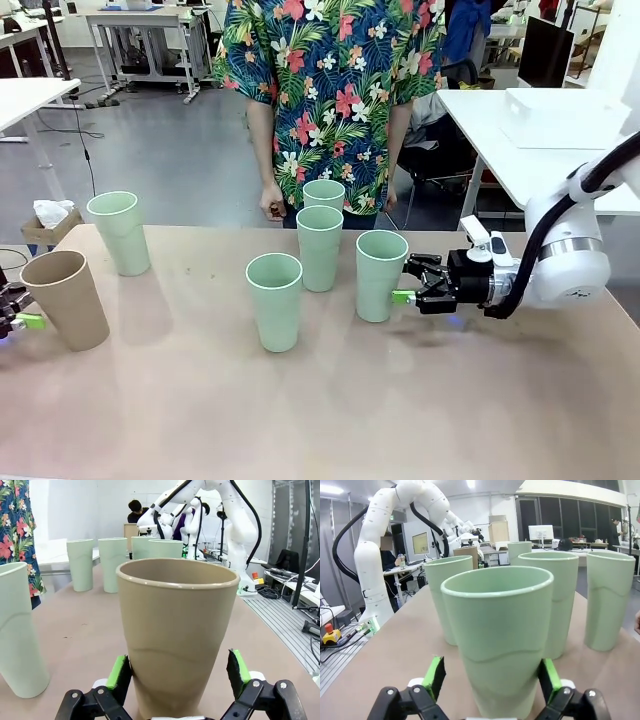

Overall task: Stack the cups and store them in the basket.
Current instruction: Pick up two Reusable plastic cups , one in each hand.

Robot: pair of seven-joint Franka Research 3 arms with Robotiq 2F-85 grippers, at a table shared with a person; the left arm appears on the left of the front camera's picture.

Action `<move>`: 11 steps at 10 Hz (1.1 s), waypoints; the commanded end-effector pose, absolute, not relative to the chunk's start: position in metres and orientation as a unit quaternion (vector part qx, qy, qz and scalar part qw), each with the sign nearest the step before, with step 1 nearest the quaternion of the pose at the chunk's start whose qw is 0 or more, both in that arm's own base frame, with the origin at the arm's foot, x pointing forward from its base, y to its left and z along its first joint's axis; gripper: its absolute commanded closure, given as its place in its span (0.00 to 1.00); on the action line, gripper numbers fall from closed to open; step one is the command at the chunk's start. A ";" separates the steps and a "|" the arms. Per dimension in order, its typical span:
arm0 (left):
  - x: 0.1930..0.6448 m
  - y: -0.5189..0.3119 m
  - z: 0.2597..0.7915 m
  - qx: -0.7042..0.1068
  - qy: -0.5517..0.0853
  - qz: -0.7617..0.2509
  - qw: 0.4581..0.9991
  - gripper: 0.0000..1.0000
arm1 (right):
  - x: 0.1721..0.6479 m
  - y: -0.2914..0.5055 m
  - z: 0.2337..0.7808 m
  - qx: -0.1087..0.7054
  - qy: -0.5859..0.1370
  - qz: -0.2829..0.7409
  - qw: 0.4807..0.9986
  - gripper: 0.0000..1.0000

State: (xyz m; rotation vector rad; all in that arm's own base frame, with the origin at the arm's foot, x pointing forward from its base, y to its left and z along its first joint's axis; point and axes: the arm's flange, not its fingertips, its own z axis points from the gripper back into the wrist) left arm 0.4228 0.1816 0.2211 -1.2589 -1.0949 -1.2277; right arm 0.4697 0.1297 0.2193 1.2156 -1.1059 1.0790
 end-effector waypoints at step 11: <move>0.415 0.156 0.220 -0.504 -0.482 -0.504 0.510 0.00 | 0.469 0.157 0.224 0.516 -0.462 0.434 0.577 0.00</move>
